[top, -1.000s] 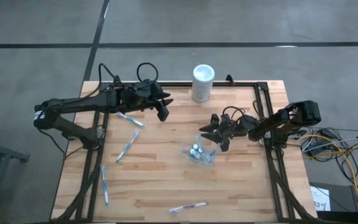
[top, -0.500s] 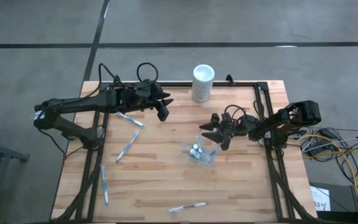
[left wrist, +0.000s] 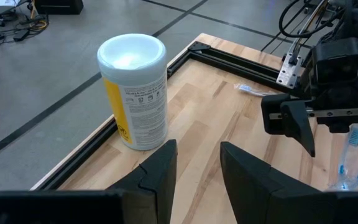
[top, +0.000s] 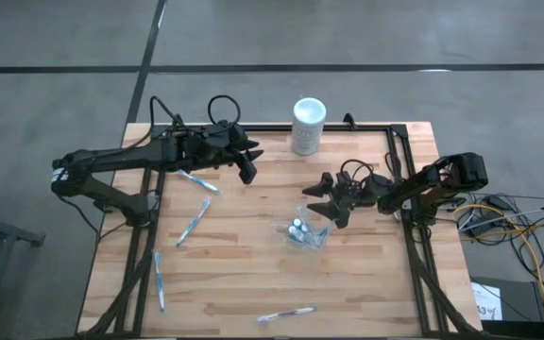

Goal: Pick & Place toothbrushing station
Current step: Adjust the blue toothbrush in the transparent organizer

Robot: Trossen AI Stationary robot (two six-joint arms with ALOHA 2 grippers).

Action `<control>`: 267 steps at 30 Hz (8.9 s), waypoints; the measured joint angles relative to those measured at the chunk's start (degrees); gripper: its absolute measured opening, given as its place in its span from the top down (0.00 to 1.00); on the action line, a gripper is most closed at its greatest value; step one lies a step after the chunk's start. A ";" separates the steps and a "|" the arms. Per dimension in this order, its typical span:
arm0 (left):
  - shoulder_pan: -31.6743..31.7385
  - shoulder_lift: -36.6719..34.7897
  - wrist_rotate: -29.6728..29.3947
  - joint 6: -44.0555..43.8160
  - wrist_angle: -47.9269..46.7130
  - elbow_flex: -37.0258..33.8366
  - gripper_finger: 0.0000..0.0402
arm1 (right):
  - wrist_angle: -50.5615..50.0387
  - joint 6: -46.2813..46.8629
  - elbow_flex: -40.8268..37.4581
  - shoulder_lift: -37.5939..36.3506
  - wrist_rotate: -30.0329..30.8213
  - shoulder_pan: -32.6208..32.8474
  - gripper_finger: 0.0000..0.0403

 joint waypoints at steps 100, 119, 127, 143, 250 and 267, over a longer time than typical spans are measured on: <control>0.02 -0.02 0.02 0.00 0.00 -0.01 0.68 | 0.13 0.29 -0.09 0.05 1.24 -0.04 0.61; 0.02 -0.02 0.00 0.00 0.00 -0.02 0.68 | 1.50 0.05 0.75 0.02 3.04 -0.02 0.60; 0.01 -0.02 0.00 0.00 0.01 -0.01 0.68 | 1.40 -0.94 0.33 0.02 2.99 -0.02 0.61; 0.00 -0.02 0.00 0.00 0.01 0.00 0.68 | 0.09 -1.13 0.33 0.02 2.99 -0.02 0.82; -19.50 23.37 10.18 -5.59 38.73 -1.69 0.68 | -12.04 -6.08 7.80 -4.35 1.49 0.09 0.76; -19.61 27.90 0.24 -5.81 40.41 0.33 0.68 | -11.78 -6.09 8.10 -5.76 1.07 0.09 0.76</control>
